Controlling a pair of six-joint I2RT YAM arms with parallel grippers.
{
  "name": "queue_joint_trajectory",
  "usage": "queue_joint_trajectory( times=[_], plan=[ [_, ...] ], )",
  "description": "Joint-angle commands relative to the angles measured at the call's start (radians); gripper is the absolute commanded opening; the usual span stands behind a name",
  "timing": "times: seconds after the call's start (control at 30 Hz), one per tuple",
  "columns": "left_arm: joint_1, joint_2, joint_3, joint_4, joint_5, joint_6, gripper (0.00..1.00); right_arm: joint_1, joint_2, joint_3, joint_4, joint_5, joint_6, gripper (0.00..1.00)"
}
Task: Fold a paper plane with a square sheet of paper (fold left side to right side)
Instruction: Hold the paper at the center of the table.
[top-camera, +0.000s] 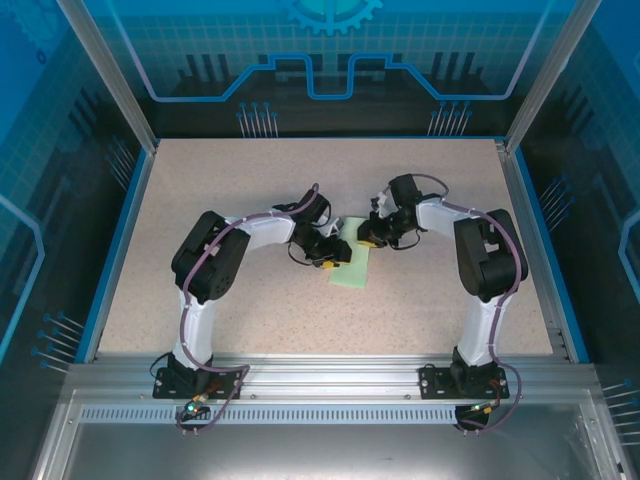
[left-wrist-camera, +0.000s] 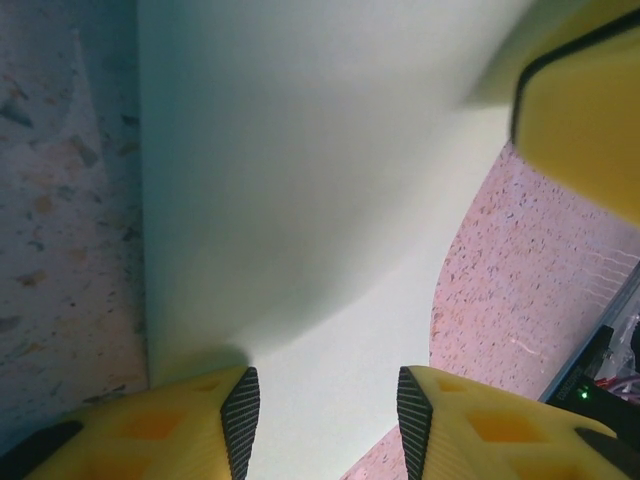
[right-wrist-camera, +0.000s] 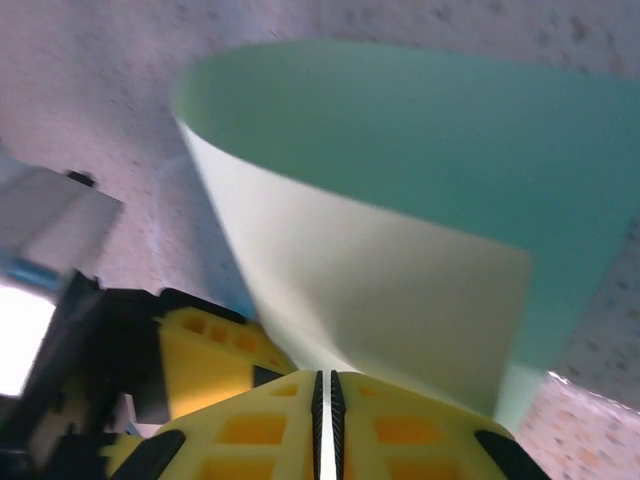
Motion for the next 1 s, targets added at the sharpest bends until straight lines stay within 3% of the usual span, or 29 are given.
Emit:
queue_joint_trajectory(
  times=[0.0, 0.27, 0.97],
  plan=[
    [-0.027, 0.046, -0.022, -0.096, -0.093, 0.007, 0.46, 0.015, 0.02, 0.055, 0.041, -0.05, 0.044, 0.12],
    [-0.031, 0.049, -0.016, -0.106, -0.104, 0.01, 0.46, 0.057, 0.112, 0.119, 0.034, -0.007, 0.066, 0.12],
    [-0.031, 0.05, -0.017, -0.122, -0.112, 0.012, 0.46, 0.019, 0.165, 0.165, -0.09, 0.144, -0.024, 0.13]
  ],
)
